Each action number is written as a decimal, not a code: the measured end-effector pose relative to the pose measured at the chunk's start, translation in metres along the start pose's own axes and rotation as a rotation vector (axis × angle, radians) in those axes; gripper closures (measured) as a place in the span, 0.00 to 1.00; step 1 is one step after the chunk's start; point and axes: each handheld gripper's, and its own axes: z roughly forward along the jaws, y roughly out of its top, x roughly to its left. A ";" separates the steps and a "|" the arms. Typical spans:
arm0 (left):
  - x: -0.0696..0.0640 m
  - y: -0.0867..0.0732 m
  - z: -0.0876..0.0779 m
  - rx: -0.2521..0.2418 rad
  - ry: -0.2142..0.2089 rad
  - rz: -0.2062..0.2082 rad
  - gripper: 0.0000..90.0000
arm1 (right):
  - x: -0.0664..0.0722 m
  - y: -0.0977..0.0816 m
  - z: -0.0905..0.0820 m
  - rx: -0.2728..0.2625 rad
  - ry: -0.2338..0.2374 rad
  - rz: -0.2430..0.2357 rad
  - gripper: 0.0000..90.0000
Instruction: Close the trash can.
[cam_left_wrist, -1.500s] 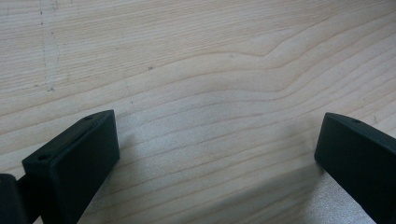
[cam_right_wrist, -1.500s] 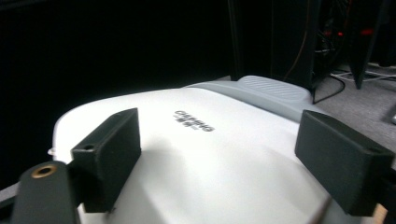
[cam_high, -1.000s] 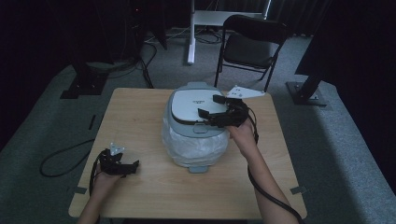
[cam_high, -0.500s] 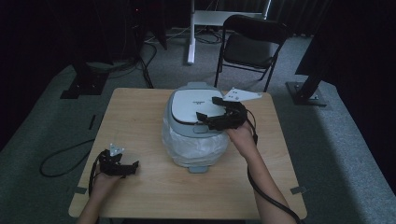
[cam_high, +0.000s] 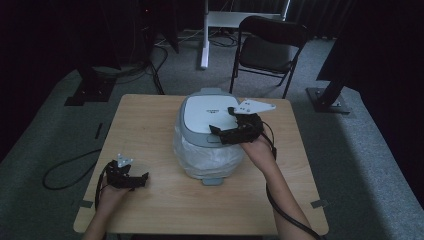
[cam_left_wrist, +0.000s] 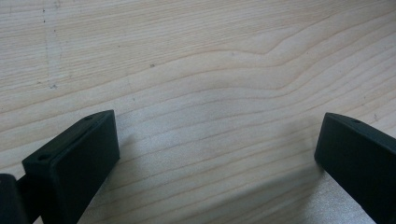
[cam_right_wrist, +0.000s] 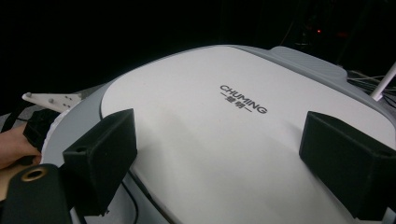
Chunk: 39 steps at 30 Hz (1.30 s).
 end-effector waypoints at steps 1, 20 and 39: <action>0.000 0.000 0.000 0.000 0.000 0.000 0.01 | 0.000 0.000 0.000 0.001 -0.003 -0.001 0.12; 0.000 0.000 0.000 0.000 0.000 0.000 0.01 | 0.000 -0.005 -0.002 -0.044 -0.004 -0.022 0.12; 0.000 0.000 0.000 0.000 0.000 0.000 0.01 | -0.006 -0.012 -0.024 -0.116 -0.020 0.012 0.12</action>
